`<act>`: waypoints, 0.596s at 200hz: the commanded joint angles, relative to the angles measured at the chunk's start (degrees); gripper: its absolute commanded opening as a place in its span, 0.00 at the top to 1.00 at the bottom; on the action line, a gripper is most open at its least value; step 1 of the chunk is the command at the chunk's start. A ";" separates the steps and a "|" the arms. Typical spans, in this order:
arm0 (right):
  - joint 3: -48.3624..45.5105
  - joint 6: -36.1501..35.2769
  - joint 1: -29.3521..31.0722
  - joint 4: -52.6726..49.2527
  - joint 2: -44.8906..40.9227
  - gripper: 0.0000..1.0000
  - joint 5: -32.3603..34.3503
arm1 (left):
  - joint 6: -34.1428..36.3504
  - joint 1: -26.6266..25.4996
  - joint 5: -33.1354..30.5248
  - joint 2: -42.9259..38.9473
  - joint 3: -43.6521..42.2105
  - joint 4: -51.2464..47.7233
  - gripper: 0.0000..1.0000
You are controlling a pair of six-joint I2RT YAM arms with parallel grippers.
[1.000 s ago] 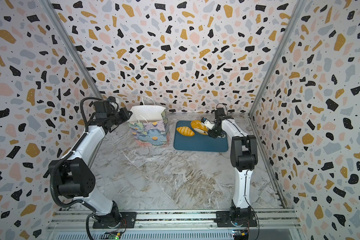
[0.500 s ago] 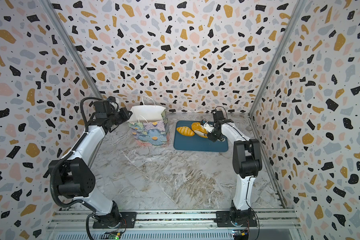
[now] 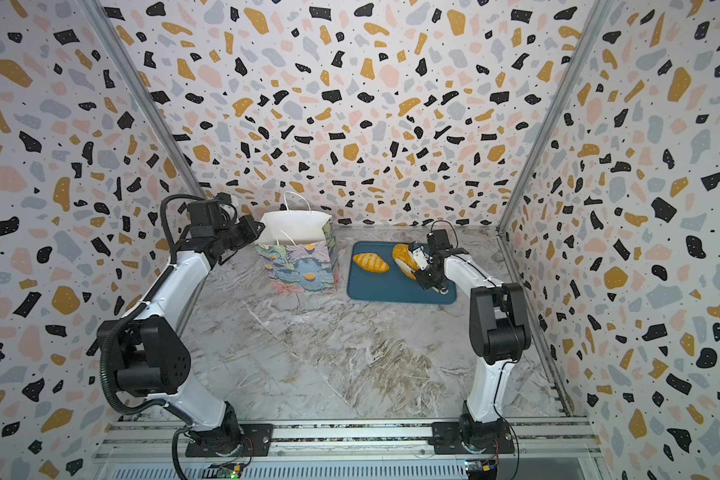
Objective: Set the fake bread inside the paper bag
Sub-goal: 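Close the tongs on the sesame-crusted loaf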
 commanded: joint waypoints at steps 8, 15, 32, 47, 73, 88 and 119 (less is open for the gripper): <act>-4.80 10.34 1.86 7.35 -7.99 0.74 -0.81 | 0.32 0.27 0.87 -1.30 -0.51 2.11 1.00; -6.17 11.98 2.27 8.78 -9.14 0.74 -1.49 | 0.28 0.27 1.03 -1.26 -0.47 2.09 1.00; -9.18 15.40 2.93 11.88 -11.58 0.74 -2.78 | 0.25 0.27 1.08 -1.26 -0.51 2.22 1.00; -10.76 17.54 3.43 13.64 -12.94 0.74 -3.22 | 0.24 0.27 0.96 -1.35 -0.58 2.18 1.00; -12.42 20.78 3.83 15.60 -14.09 0.75 -3.82 | 0.24 0.23 0.99 -1.26 -0.59 2.18 1.00; -12.99 22.23 4.32 16.89 -14.60 0.76 -4.97 | 0.30 0.27 0.99 -1.35 -0.55 2.25 1.00; -13.85 24.55 6.81 18.91 -15.89 0.77 -3.10 | 0.32 0.27 0.88 -1.39 -0.58 2.18 1.00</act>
